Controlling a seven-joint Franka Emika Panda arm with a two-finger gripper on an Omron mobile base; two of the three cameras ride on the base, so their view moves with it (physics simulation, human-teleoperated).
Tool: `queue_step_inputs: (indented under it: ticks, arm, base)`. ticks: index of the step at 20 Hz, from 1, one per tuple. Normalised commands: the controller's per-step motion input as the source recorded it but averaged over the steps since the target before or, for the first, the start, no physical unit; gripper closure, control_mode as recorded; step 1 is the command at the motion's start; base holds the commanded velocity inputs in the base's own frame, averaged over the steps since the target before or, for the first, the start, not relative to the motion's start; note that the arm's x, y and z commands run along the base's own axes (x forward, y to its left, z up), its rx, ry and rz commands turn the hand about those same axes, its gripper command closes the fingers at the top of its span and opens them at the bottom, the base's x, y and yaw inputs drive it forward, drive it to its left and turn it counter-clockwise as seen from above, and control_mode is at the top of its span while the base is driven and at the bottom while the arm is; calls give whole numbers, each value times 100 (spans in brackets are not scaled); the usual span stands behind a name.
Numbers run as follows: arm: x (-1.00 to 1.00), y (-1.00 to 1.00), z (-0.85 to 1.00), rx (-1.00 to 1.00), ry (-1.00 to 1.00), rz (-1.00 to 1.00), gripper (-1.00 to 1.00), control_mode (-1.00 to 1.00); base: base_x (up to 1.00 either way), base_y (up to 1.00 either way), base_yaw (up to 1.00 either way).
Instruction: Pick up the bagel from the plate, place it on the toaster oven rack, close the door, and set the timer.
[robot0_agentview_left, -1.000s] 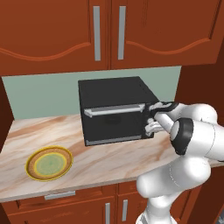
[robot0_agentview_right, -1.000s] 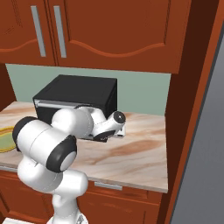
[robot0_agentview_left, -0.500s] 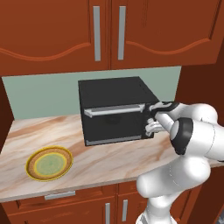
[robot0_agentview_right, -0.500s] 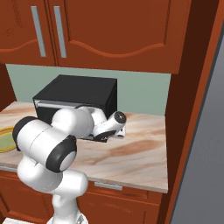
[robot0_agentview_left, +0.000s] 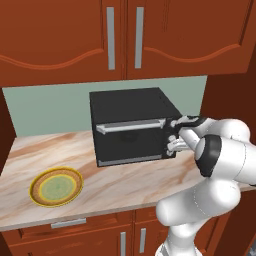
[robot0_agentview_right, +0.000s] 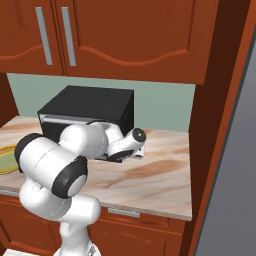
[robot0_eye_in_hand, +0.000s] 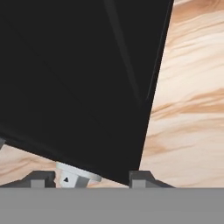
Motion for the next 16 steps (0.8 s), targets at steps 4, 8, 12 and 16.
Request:
queue_step_inputs:
  ticks: [4,8,12,16]
  arm:
    - [-29,-71,-34,0,0,7,100,-100]
    - [-28,-63,-44,0,0,7,100,-100]
    - [-33,-46,-56,0,0,7,100,-100]
    - [-35,-27,-68,0,0,6,100,-100]
  base:
    - [0,0,0]
    - [0,0,0]
    - [0,0,0]
    - [0,0,0]
